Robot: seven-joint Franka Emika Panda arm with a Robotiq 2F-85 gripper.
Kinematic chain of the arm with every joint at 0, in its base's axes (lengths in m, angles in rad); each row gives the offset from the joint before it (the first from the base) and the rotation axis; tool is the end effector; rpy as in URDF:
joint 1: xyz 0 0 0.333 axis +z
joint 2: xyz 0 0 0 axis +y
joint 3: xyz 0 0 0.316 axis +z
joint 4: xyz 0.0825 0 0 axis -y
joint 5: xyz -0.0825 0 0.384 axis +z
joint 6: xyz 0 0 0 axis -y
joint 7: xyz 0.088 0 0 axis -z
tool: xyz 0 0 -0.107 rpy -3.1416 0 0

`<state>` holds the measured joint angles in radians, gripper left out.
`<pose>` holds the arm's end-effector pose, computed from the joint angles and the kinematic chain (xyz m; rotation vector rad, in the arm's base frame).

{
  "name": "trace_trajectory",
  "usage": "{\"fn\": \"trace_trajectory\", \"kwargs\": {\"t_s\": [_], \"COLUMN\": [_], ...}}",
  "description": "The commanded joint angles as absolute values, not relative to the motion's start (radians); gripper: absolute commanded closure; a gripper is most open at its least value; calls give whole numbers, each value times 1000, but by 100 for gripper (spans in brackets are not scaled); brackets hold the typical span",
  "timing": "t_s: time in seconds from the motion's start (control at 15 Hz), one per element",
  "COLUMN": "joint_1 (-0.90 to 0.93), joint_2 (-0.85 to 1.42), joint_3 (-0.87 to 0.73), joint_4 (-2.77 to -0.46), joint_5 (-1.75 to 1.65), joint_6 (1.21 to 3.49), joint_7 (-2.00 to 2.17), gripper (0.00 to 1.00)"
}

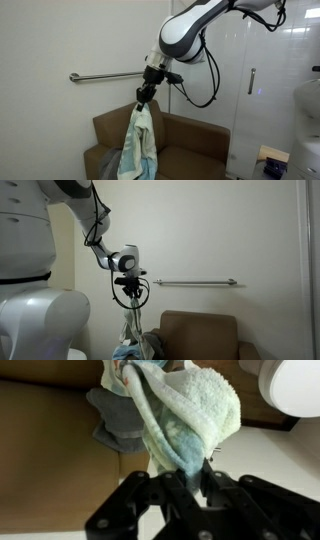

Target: Move the blue towel to the left armrest, move the white towel to the left armrest

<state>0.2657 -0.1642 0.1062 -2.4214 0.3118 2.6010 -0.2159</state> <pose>0.4655 0.1755 0.4065 -2.8465 -0.5021 -0.4769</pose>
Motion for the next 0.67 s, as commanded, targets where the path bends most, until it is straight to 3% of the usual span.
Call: {"fn": "trace_trajectory", "kwargs": {"t_s": [0.0,0.53,0.6], "joint_1": [276,278,266], "joint_2": [-102,110,131], "joint_3": [145,238,244], "joint_4": [-2396,-2306,-2296], "joint_5": [271,376,378], "joint_6": [2581,2532,2527], "joint_7": [-261,-461,-465], "gripper": [96,95,66]}}
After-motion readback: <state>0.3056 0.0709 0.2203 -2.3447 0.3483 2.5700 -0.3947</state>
